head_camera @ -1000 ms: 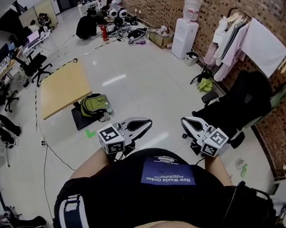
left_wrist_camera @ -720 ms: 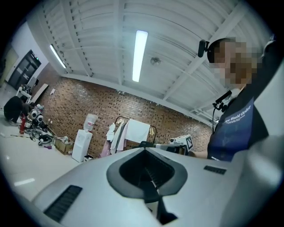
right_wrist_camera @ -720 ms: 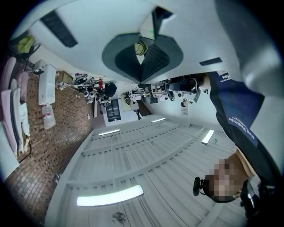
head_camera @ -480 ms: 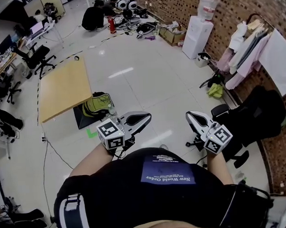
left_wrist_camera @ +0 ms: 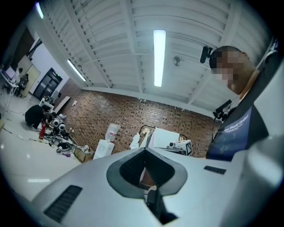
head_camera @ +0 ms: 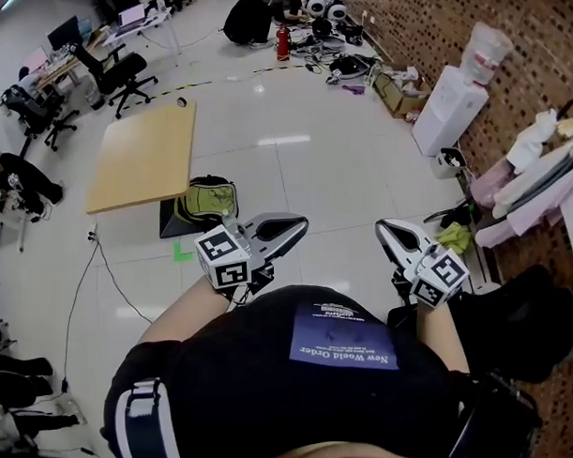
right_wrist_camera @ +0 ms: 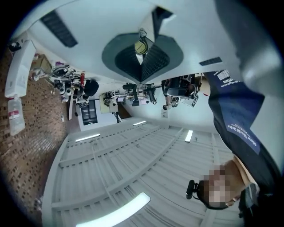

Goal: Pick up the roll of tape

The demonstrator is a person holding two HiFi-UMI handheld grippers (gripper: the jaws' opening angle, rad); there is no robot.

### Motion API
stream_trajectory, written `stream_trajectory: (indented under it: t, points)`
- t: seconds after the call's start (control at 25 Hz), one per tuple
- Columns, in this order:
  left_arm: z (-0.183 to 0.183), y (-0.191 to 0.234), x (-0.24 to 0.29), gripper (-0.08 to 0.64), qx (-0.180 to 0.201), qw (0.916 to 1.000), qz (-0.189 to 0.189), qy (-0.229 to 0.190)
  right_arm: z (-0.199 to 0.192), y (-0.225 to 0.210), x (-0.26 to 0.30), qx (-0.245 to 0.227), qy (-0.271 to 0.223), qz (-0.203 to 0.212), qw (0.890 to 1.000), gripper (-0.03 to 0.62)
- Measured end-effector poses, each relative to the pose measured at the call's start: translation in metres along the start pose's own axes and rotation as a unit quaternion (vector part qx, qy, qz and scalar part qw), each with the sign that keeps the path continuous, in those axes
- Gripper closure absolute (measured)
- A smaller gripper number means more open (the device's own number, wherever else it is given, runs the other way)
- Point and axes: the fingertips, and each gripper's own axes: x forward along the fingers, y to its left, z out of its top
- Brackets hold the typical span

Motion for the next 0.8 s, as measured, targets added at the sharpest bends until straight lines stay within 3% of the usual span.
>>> stream_trajectory:
  t: [0.28, 0.44, 0.8]
  points:
    - [0.015, 0.066, 0.012, 0.554, -0.001, 0.9993, 0.038, -0.005, -0.006, -0.056, 0.063, 0.016, 0.009, 0.046, 0.999, 0.606]
    - [0.025, 0.115, 0.007, 0.553, -0.001, 0.9992, 0.036, -0.015, -0.005, -0.082, 0.114, 0.012, 0.013, 0.054, 0.998, 0.606]
    - [0.1, 0.271, -0.035, 0.552, 0.021, 0.9993, 0.027, -0.018, 0.034, -0.135, 0.278, 0.001, 0.014, 0.053, 0.998, 0.606]
